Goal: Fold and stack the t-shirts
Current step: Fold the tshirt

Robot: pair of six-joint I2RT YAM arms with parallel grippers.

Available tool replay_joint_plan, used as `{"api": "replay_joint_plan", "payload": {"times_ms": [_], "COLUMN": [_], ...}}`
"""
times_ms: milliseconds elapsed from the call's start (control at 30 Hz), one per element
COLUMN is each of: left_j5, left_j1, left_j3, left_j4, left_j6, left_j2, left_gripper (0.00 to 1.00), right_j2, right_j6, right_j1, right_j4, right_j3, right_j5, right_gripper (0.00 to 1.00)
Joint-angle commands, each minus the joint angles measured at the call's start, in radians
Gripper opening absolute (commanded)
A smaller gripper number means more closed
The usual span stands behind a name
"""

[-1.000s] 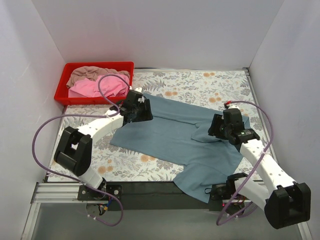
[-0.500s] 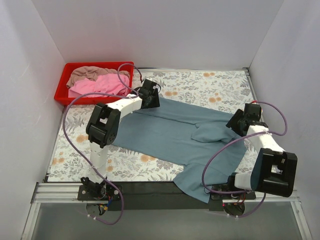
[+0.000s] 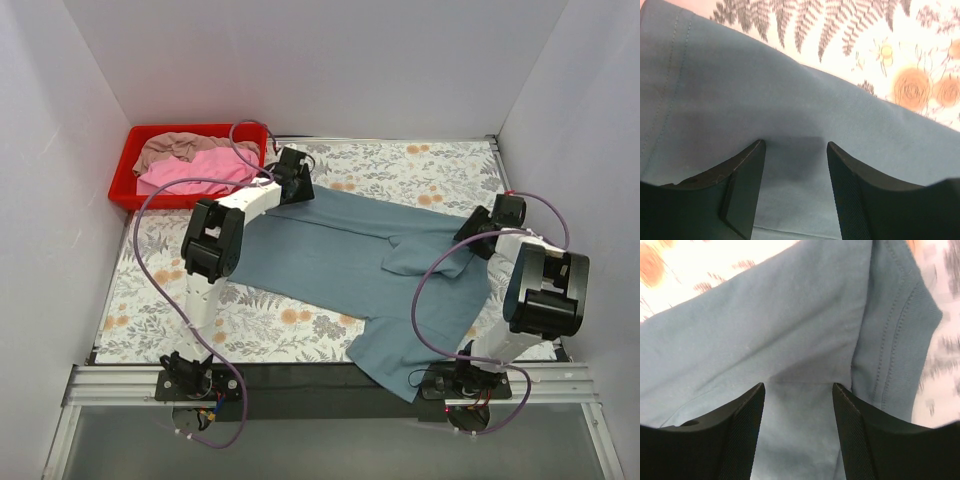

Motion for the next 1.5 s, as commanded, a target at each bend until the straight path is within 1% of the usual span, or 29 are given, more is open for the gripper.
{"api": "replay_joint_plan", "payload": {"times_ms": [0,100,200,333,400,433,467,500,533,567,600,667,733,800,900,1033,1100,1300,1467], "left_j5": [0.0,0.009,0.041,0.113,0.125,0.131,0.13,0.13,0.144,0.154,0.161,0.187,0.236,0.257,0.256,0.259,0.248,0.257,0.277], "left_j1": [0.039,0.048,0.049,0.039,0.013,0.001,-0.014,-0.045,-0.063,-0.082,-0.123,-0.161,-0.214,-0.264,-0.319,-0.373,-0.395,-0.413,-0.425], "left_j3": [0.053,0.133,0.189,0.174,0.153,0.127,0.113,0.096,0.05,0.023,-0.013,-0.111,-0.195,-0.238,-0.277,-0.231,-0.2,-0.14,-0.088], "left_j4": [-0.068,-0.091,-0.105,-0.097,-0.081,-0.074,-0.065,-0.058,-0.047,-0.035,0.0,0.054,0.085,0.138,0.191,0.199,0.205,0.205,0.205], "left_j6": [0.01,0.014,0.018,-0.005,-0.005,-0.002,0.007,0.01,0.007,0.008,0.008,-0.002,-0.01,-0.013,-0.01,-0.01,-0.012,-0.036,-0.048], "left_j2": [0.092,0.133,0.137,0.054,-0.023,-0.047,-0.105,-0.133,-0.165,-0.195,-0.251,-0.293,-0.337,-0.351,-0.333,-0.266,-0.224,-0.123,-0.065], "left_gripper": [0.52,0.52,0.53,0.56,0.58,0.58,0.59,0.59,0.59,0.59,0.6,0.61,0.61,0.61,0.61,0.55,0.5,0.41,0.4], "right_j2": [0.114,0.166,0.137,0.016,-0.082,-0.114,-0.183,-0.218,-0.254,-0.322,-0.355,-0.442,-0.492,-0.55,-0.598,-0.608,-0.598,-0.584,-0.558], "right_j6": [-0.044,-0.073,-0.087,-0.094,-0.093,-0.093,-0.093,-0.093,-0.093,-0.094,-0.09,-0.079,-0.07,-0.055,-0.033,-0.015,-0.015,-0.018,-0.027], "right_j1": [-0.03,-0.034,-0.032,-0.021,-0.017,-0.017,-0.015,-0.014,-0.014,-0.012,-0.009,-0.006,0.003,0.014,0.026,0.035,0.04,0.045,0.046], "right_j4": [0.045,0.045,0.042,0.042,0.045,0.047,0.045,0.047,0.047,0.047,0.048,0.05,0.056,0.064,0.113,0.168,0.188,0.207,0.225], "right_j3": [0.063,0.143,0.183,0.137,0.076,0.054,0.028,-0.018,-0.046,-0.07,-0.095,-0.168,-0.231,-0.268,-0.328,-0.385,-0.402,-0.419,-0.428], "right_j5": [-0.028,-0.071,-0.143,-0.183,-0.2,-0.211,-0.222,-0.24,-0.252,-0.264,-0.286,-0.307,-0.33,-0.35,-0.366,-0.387,-0.401,-0.409,-0.407], "right_gripper": [0.64,0.64,0.64,0.64,0.64,0.64,0.64,0.64,0.65,0.65,0.66,0.66,0.66,0.66,0.65,0.65,0.64,0.64,0.64]}}
